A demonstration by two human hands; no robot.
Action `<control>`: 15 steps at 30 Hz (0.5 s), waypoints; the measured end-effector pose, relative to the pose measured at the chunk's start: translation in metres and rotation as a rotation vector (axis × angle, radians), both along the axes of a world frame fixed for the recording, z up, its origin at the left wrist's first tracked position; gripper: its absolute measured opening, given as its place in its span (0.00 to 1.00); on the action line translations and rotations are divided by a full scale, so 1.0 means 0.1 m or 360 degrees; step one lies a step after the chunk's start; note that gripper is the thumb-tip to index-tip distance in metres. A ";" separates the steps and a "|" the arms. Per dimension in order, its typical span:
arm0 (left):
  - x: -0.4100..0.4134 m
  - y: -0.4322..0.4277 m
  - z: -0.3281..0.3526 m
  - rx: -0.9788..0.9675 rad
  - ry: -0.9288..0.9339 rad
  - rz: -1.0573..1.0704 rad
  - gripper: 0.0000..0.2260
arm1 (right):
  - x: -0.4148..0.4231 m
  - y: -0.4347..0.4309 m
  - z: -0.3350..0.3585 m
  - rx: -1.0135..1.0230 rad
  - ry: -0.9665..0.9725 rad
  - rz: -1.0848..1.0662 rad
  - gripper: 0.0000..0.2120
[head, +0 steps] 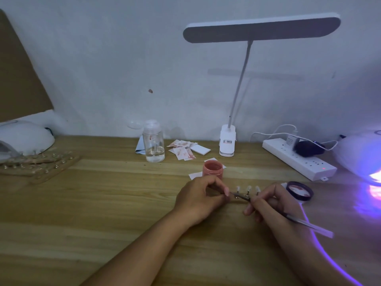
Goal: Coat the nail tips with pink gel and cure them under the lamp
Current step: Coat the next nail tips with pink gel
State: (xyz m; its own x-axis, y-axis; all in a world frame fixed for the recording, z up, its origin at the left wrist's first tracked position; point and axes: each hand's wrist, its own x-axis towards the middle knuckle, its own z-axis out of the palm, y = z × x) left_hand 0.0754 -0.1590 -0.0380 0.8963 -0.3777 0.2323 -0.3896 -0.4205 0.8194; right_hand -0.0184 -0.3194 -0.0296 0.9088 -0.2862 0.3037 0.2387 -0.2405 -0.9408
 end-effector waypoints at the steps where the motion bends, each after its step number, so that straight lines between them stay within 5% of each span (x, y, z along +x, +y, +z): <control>1: 0.00 0.00 0.00 0.0007 0.0002 0.0005 0.06 | 0.00 0.01 0.01 0.0044 -0.0026 -0.0008 0.07; 8: 0.00 0.00 0.01 0.0030 0.0018 0.0024 0.04 | -0.07 0.05 0.16 0.0123 -0.0195 -0.0005 0.03; 12: -0.01 -0.01 0.01 0.0054 0.0008 0.0040 0.04 | 0.04 0.05 0.38 0.0088 -0.0067 -0.0026 0.08; 15: -0.02 -0.01 0.01 0.0028 0.0014 0.0043 0.05 | 0.32 0.05 0.61 -0.0028 0.0036 -0.0088 0.03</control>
State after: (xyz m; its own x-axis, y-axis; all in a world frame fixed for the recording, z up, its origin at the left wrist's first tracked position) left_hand 0.0732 -0.1600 -0.0366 0.9083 -0.3571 0.2180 -0.3707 -0.4453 0.8151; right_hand 0.0138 -0.3146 0.0315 0.8983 -0.3311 0.2889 0.2034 -0.2696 -0.9412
